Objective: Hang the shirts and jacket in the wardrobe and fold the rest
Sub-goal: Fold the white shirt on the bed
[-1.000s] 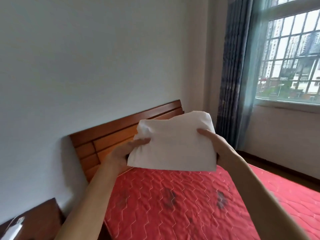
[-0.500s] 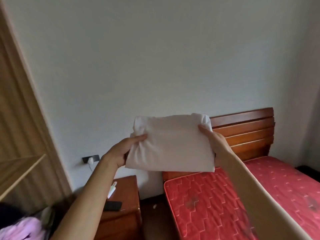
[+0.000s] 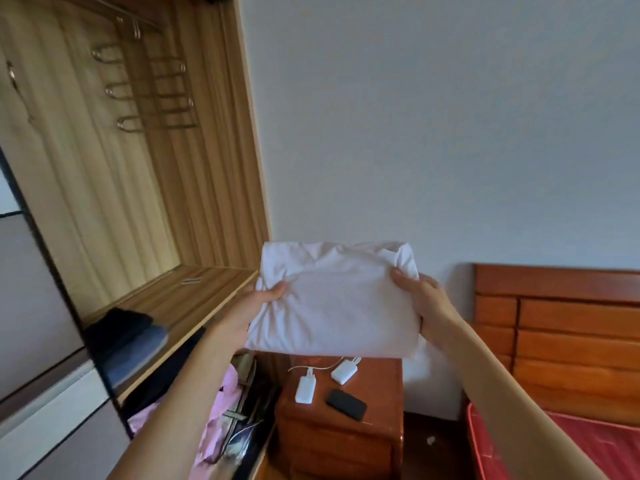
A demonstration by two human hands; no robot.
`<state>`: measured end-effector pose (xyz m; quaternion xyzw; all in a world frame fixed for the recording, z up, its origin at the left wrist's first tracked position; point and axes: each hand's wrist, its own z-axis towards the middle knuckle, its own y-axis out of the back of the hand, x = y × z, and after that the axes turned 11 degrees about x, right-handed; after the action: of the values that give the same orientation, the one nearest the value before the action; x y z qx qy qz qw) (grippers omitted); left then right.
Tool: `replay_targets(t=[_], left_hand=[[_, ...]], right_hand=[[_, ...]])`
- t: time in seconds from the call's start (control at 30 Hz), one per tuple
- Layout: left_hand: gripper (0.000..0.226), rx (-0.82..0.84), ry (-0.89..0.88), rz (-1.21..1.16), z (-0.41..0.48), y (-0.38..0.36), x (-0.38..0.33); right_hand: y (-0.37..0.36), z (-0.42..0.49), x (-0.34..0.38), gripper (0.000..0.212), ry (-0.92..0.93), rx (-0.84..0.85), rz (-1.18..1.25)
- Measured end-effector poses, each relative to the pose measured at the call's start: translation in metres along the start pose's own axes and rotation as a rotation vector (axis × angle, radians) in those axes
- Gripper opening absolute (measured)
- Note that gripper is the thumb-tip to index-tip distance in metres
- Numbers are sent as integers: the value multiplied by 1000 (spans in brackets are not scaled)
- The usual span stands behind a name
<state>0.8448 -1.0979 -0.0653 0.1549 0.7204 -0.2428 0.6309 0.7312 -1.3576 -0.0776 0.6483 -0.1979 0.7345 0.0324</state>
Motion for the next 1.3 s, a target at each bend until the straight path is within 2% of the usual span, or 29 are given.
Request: replay_targets(t=[0.2,0.5,0.67,0.87,1.0,1.13,1.3], left_hand=[[32,-195,-64,33,31,53,-10],[25,-490,-104,101,77,99,-40],[20,-646,-111,103,92,130,-45],[19,-789,-88,156,104,173,-43],[21,-867,-85,163,108,215,-42],[21,-949,-68,196,117,268,-46],[25,-1119,-65,375,132,335,-39]], right_hand=[[-42,97,-18,26,-41,224,47],[-95,230,-31,32,-129,571,114],[-133,270,-49,40,-122,718,96],[-192,310,-80,59,-284,714,152],[-239,334,-100,44,-286,696,129],[-296,371,-121,30,-232,657,-4],[-369,422,-158,36,-246,685,-120]])
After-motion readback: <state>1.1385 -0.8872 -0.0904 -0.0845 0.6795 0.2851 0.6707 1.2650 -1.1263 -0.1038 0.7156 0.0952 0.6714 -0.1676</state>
